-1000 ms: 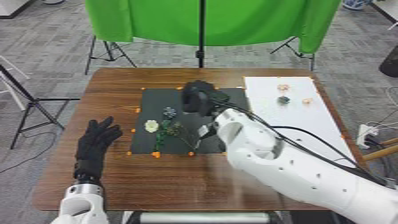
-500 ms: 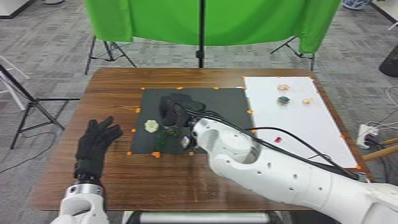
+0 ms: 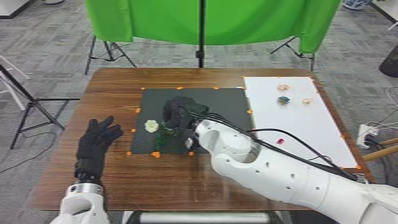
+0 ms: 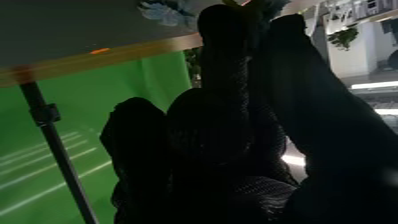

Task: Arrange flowers

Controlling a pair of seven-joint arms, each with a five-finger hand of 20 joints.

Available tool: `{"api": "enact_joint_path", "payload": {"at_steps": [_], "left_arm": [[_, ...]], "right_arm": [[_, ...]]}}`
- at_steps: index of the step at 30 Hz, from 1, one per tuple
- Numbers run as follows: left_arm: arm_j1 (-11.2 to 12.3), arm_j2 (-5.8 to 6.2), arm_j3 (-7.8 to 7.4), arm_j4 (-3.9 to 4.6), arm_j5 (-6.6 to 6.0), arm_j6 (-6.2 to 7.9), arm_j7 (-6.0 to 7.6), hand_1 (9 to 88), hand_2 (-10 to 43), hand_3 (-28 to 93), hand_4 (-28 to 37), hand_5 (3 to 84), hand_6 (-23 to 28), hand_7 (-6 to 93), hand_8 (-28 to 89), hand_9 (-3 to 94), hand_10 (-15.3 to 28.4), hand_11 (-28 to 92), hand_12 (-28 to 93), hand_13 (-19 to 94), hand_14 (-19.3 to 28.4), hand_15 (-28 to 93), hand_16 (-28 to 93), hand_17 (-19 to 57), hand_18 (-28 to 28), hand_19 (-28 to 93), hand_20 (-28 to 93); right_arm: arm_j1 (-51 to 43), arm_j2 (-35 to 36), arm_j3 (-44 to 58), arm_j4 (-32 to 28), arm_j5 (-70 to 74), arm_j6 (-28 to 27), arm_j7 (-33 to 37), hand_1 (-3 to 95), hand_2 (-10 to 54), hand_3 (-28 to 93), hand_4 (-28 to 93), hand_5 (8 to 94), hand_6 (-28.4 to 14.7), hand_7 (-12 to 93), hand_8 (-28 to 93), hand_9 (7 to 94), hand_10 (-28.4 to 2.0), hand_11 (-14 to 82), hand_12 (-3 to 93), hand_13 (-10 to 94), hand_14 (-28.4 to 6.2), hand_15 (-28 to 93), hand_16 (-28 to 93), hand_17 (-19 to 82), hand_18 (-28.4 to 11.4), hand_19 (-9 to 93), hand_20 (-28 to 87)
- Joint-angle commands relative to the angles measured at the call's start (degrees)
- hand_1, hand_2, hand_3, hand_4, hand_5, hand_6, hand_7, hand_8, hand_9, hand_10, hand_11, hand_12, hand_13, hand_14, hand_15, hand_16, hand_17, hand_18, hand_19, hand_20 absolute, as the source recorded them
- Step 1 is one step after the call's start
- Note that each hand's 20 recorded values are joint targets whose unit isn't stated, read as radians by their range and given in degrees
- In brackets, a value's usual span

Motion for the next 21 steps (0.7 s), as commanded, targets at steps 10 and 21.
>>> {"api": "enact_joint_path", "payload": {"at_steps": [10,21], "left_arm": [[0.1,-0.13,0.39,0.66,-0.01,-0.7,-1.16,20.2,16.7,57,-28.3,43.7,7.7,6.9,-4,43.3,15.6,23,13,30,19.0,38,1,-2.2,14.6,20,20],[0.78,0.11,0.12,0.31,0.02,-0.94,-0.99,20.3,16.6,56,-28.3,43.7,7.6,7.0,-4,43.3,15.7,23,13,30,19.0,38,1,-2.1,14.5,20,20]], "right_arm": [[0.02,0.09,0.22,0.69,-4.47,-2.84,1.02,53.3,-9.5,62,-18,65.4,3.4,21,3,80.8,-11.0,14.2,42.0,85,-3.3,68,36,63,-11.7,93,66],[-0.06,0.7,0.56,0.28,-3.09,-3.52,1.88,47.6,-9.5,67,-19,56.6,2.4,17,-10,75.5,-12.5,21.0,34.8,85,-3.5,67,36,63,-12.0,93,65]]}}
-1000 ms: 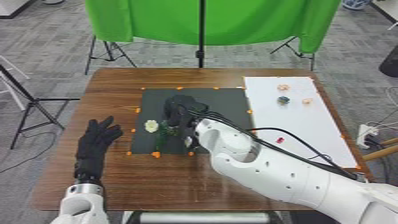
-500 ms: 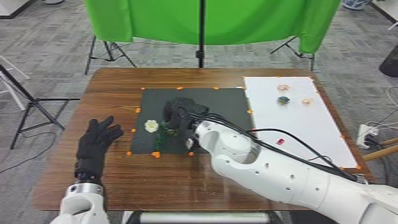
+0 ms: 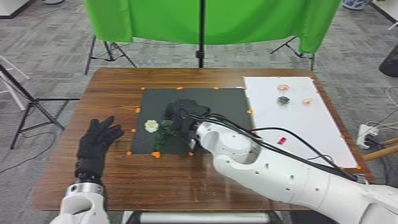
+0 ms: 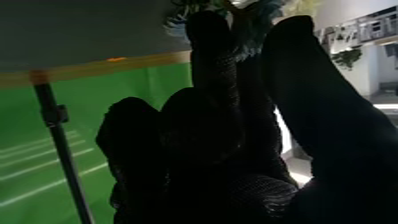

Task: Arrange flowers

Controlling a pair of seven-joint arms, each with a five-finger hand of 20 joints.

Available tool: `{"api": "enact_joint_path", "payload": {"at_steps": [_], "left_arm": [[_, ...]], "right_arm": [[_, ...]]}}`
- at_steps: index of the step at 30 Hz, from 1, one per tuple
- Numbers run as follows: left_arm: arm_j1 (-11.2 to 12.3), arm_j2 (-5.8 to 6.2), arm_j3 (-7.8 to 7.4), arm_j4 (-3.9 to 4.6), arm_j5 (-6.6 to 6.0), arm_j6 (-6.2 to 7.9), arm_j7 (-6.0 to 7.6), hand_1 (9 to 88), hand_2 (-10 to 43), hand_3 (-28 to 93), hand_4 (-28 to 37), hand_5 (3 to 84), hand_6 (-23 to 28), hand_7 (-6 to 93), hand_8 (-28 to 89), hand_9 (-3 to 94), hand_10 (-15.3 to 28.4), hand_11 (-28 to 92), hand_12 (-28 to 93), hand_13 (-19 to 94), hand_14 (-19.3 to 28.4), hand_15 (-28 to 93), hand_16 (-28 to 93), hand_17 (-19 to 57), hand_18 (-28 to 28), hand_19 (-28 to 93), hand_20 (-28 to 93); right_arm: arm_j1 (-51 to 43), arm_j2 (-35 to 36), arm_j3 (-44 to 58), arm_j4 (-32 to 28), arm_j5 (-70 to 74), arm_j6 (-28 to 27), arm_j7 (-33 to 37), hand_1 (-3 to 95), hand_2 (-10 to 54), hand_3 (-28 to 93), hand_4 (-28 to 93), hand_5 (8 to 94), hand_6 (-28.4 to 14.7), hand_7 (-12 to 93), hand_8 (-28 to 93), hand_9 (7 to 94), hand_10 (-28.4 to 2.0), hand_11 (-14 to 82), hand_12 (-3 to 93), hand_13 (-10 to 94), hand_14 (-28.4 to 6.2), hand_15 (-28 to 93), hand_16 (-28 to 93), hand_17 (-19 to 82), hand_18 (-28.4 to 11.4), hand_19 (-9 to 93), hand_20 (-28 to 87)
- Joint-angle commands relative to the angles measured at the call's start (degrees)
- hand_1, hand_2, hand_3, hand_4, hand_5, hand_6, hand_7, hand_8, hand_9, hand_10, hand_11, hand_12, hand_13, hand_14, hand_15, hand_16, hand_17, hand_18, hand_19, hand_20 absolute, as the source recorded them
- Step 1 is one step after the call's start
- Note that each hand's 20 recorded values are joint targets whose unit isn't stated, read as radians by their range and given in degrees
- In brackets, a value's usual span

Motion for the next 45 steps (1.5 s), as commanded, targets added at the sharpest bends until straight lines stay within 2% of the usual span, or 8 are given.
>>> {"api": "enact_joint_path", "payload": {"at_steps": [1,7,15,21,29,32,39,45], "left_arm": [[1.01,0.04,0.08,0.22,-0.02,-0.77,-0.54,20.3,16.6,56,-28.3,43.7,7.6,7.0,-4,43.3,15.7,23,13,30,19.0,38,1,-2.1,14.5,20,20],[1.24,0.1,-0.03,0.14,-0.07,-0.82,-0.52,20.2,16.6,57,-28.3,43.7,7.6,6.9,-4,43.2,15.6,23,13,30,19.0,38,1,-2.2,14.5,20,20],[0.98,0.06,-0.04,0.19,-0.04,-0.98,-0.64,20.4,16.6,56,-28.3,43.7,7.5,7.1,-4,43.3,15.7,23,13,30,19.0,38,1,-2.2,14.6,20,20],[0.67,-0.29,-0.07,0.32,0.19,-0.77,-0.84,20.5,16.6,56,-28.3,43.6,7.5,7.1,-4,43.3,15.6,23,13,30,19.1,38,1,-2.2,14.5,20,20],[2.08,-0.72,-0.44,-0.54,0.42,-0.04,-0.33,20.4,16.6,57,-28.3,43.7,7.5,7.1,-4,43.3,15.6,23,13,30,19.0,38,1,-2.2,14.6,20,20],[2.32,-0.8,-0.36,-0.7,0.56,-0.34,-0.34,20.5,16.6,56,-28.3,43.7,7.5,7.2,-4,43.3,15.6,23,13,30,19.0,38,1,-2.3,14.6,20,20],[2.93,-0.65,-0.99,-1.17,0.63,0.26,-0.04,20.5,16.6,56,-28.3,43.7,7.5,7.1,-4,43.3,15.7,23,13,30,19.1,38,1,-2.2,14.6,20,20],[2.39,-0.78,-0.73,-0.92,0.48,-0.14,-0.44,20.5,16.6,56,-28.3,43.7,7.5,7.1,-4,43.3,15.7,23,13,30,19.2,38,1,-2.2,14.6,20,20]], "right_arm": [[0.23,0.62,0.38,-0.4,-0.32,-0.32,0.9,47.4,-9.5,67,-19,56.2,2.3,17,-10,75.4,-12.5,21.2,34.4,85,-3.5,67,36,63,-12.0,93,65],[0.05,0.85,0.66,-0.96,-0.35,-1.37,0.99,42.4,-9.5,69,-19,53.3,1.8,15,-10,71.8,-13.4,25.4,26.8,84,-3.8,67,37,62,-12.3,93,65],[-0.13,1.52,2.05,-2.25,-0.14,-1.4,0.92,41.3,-9.5,69,-18,52.7,1.0,15,-9,69.7,-13.5,24.5,25.7,83,-4.3,67,36,61,-12.8,93,65],[0.16,5.83,8.45,-6.95,0.18,5.38,1.1,39.7,-9.5,68,-18,53.8,0.4,15,-9,69.3,-13.8,23.5,25.2,83,-4.8,66,36,61,-13.3,93,65],[-5.43,16.74,24.76,-10.85,-0.79,9.72,8.27,37.4,-9.5,68,-17,57.7,0.4,16,-9,69.6,-14.1,23.1,25.3,82,-5.7,66,36,60,-13.7,93,65],[-7.8,18.96,30.25,-9.32,-1.62,5.14,12.26,35.6,-9.5,68,-16,58.5,-0.1,15,-9,69.4,-15.1,22.2,25.2,81,-6.8,66,36,59,-14.2,93,64],[-10.97,22.98,30.53,-1.99,-4.88,-3.91,14.85,33.8,-9.5,67,-14,58.9,0.0,14,-8,67.7,-15.6,20.5,25.5,80,-8.1,66,35,58,-15.0,93,63],[-14.04,22.62,31.6,1.52,-1.46,-5.59,15.45,32.9,-9.5,66,-13,58.7,0.7,13,-8,67.4,-15.8,20.2,25.7,79,-8.2,66,35,57,-15.4,93,63]]}}
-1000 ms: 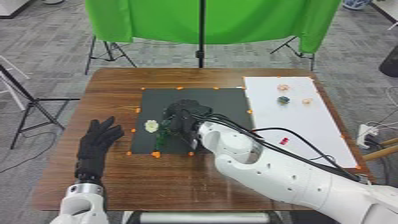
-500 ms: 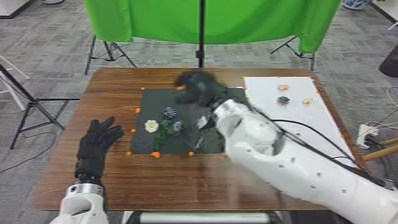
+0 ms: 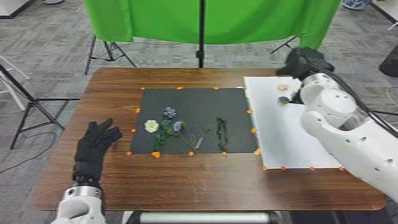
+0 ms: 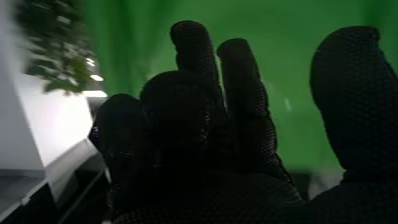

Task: Arrange flowers

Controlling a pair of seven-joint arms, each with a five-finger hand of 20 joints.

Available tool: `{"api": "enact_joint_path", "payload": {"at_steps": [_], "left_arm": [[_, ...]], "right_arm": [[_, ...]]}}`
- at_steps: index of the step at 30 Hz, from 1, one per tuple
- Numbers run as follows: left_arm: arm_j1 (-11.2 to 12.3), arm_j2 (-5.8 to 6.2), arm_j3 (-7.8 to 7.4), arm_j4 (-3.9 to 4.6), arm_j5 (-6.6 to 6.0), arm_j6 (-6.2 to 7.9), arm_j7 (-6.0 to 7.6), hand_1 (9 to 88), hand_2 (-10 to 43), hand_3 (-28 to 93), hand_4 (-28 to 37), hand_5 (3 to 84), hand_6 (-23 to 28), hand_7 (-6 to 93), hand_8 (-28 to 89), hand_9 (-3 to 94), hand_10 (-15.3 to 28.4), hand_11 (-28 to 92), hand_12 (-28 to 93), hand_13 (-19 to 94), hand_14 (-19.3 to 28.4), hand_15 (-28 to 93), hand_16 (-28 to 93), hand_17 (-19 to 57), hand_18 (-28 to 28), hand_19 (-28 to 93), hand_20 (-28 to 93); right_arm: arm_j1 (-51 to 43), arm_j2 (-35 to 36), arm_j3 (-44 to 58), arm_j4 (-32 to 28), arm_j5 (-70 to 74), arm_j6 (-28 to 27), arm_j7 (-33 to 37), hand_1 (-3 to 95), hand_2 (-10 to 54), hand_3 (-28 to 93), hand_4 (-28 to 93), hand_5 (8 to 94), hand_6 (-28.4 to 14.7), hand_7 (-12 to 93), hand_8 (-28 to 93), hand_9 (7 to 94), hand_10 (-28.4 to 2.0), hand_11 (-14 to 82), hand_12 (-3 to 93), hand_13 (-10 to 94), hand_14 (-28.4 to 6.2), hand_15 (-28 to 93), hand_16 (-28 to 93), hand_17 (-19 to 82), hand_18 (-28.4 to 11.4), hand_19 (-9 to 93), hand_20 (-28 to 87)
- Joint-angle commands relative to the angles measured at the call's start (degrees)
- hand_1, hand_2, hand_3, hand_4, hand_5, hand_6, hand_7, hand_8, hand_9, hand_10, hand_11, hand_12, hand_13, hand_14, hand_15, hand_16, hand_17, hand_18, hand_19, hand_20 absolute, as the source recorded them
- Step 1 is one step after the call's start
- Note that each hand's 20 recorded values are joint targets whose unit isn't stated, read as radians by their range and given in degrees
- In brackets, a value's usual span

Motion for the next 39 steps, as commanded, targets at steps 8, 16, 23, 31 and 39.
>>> {"api": "enact_joint_path", "payload": {"at_steps": [8,16,23,31,39], "left_arm": [[0.68,-0.81,0.13,0.18,0.17,0.04,-0.56,20.4,16.5,56,-28.3,43.7,7.5,7.0,-4,43.3,15.7,23,13,29,19.1,38,1,-2.2,14.6,20,20],[0.87,-0.84,0.16,0.2,0.24,-0.5,-0.75,20.3,16.5,57,-28.3,43.7,7.6,7.0,-4,43.3,15.6,23,13,30,19.1,38,1,-2.2,14.6,20,20],[0.75,-0.74,0.03,0.23,0.29,-0.65,-1.04,20.4,16.3,57,-28.3,43.8,7.6,7.2,-4,43.4,15.6,23,13,30,19.1,38,1,-2.2,14.5,20,20],[1.24,-0.66,-0.37,0.04,0.16,-0.54,-1.19,20.4,16.1,58,-28.3,43.8,7.5,7.1,-4,43.3,15.6,23,13,30,19.1,38,1,-2.1,14.6,20,20],[0.94,-0.39,0.04,0.19,-0.04,-0.75,-1.16,20.4,16.0,58,-28.3,43.8,7.6,7.1,-4,43.4,15.6,23,13,30,19.2,38,1,-2.2,14.6,20,20]], "right_arm": [[-6.29,-0.82,-1.59,6.18,6.54,5.77,-1.0,31.9,-9.5,65,-15,57.4,1.0,13,-9,67.0,-16.0,20.3,25.8,80,-8.1,67,35,58,-15.5,93,63],[-6.04,-2.36,-3.58,7.34,6.66,6.47,-1.11,31.5,-9.5,65,-16,55.6,-1.3,12,-8,67.4,-16.4,19.7,24.3,82,-6.4,66,34,60,-13.9,93,62],[-4.27,-3.33,-9.96,10.88,1.79,15.38,-3.96,42.8,-9.5,68,-19,59.8,-0.2,17,-8,74.0,-13.0,21.3,22.8,85,-4.2,64,34,62,-12.4,93,62],[-3.78,-2.16,-9.11,5.07,1.92,22.98,-5.61,59.7,-9.5,58,-18,77.3,0.3,25,11,90.1,-8.4,11.8,41.8,90,-2.3,63,35,66,-11.0,93,62],[4.23,-3.81,-17.75,-4.21,6.41,17.09,-11.15,59.3,-9.5,59,-18,77.4,0.3,25,11,89.9,-8.3,11.8,42.6,90,-2.2,63,36,66,-10.7,93,63]]}}
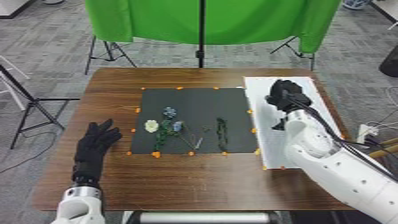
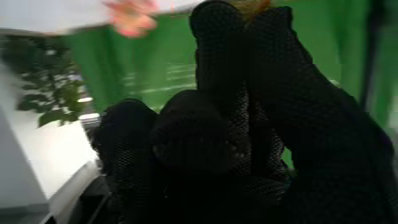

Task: Arrange flowers

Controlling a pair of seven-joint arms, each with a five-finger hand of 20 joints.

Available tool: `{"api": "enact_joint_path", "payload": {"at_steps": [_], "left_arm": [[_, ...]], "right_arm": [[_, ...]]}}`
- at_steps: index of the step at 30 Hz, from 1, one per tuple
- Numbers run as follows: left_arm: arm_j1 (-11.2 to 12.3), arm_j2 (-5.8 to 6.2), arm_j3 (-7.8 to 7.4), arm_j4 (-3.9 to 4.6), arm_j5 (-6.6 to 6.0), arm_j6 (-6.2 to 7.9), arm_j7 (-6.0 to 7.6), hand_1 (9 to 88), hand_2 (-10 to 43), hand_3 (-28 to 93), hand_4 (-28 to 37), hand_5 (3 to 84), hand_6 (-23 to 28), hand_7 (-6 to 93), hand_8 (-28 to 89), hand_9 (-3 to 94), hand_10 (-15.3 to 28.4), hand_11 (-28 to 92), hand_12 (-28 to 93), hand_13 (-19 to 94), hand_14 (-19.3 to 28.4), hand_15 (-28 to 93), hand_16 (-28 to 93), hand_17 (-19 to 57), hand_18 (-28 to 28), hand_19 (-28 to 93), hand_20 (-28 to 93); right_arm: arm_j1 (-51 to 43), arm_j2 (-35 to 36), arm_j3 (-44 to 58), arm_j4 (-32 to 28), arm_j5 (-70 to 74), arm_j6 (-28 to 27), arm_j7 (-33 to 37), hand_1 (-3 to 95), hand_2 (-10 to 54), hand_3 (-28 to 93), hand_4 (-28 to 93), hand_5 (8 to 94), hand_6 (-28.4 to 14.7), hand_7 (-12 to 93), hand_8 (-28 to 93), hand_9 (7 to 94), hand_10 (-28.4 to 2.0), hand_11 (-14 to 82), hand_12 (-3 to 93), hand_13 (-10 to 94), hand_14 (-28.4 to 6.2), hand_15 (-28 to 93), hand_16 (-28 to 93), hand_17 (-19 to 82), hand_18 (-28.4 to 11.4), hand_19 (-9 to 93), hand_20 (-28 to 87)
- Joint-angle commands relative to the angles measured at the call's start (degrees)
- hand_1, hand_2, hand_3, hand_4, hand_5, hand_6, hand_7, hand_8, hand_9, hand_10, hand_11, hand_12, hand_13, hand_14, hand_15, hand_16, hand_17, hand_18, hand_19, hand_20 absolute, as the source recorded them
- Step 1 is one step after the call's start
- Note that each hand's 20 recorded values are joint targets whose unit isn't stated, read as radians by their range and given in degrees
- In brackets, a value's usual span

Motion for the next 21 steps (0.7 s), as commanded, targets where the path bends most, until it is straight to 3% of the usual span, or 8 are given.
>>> {"api": "enact_joint_path", "payload": {"at_steps": [1,7,12,21], "left_arm": [[0.63,-0.09,0.39,0.24,-0.04,-0.55,-0.56,20.5,16.0,58,-28.3,43.8,7.6,7.1,-4,43.4,15.6,23,13,30,19.2,38,1,-2.2,14.6,20,20],[-0.47,-0.35,0.94,0.71,0.06,-1.03,-0.49,20.6,16.0,58,-28.3,43.9,7.6,7.1,-4,43.3,15.6,23,13,30,19.1,38,1,-2.1,14.5,20,20],[-0.72,-0.68,1.14,0.85,0.2,-1.51,-0.85,20.7,16.0,57,-28.3,43.9,7.6,7.1,-4,43.3,15.6,23,13,30,19.1,38,1,-2.2,14.5,20,20],[-0.15,-1.01,0.83,0.72,0.09,-1.09,-0.79,20.6,16.0,58,-28.3,43.9,7.6,7.1,-4,43.3,15.6,23,13,30,19.1,38,1,-2.2,14.5,20,20]], "right_arm": [[9.98,-2.96,-9.59,-8.22,4.38,-5.78,-6.61,59.2,-9.5,59,-18,77.5,0.4,25,11,89.9,-8.3,11.7,42.7,90,-2.2,63,36,66,-10.8,93,63],[14.03,-7.69,-17.75,-7.98,4.68,-8.97,-8.82,58.6,-9.5,59,-18,77.2,0.6,25,11,89.7,-8.4,11.6,42.7,90,-2.3,63,36,66,-10.9,93,63],[13.92,-9.02,-18.66,-8.02,5.15,-11.31,-9.19,57.7,-9.5,59,-18,76.6,0.6,25,11,89.4,-8.3,11.9,42.6,89,-2.3,63,36,65,-11.0,93,63],[12.58,-8.12,-18.64,-9.26,7.73,-13.8,-9.0,55.8,-9.5,58,-17,74.5,0.2,23,10,87.1,-8.7,13.6,41.4,89,-2.6,63,36,64,-11.2,93,63]]}}
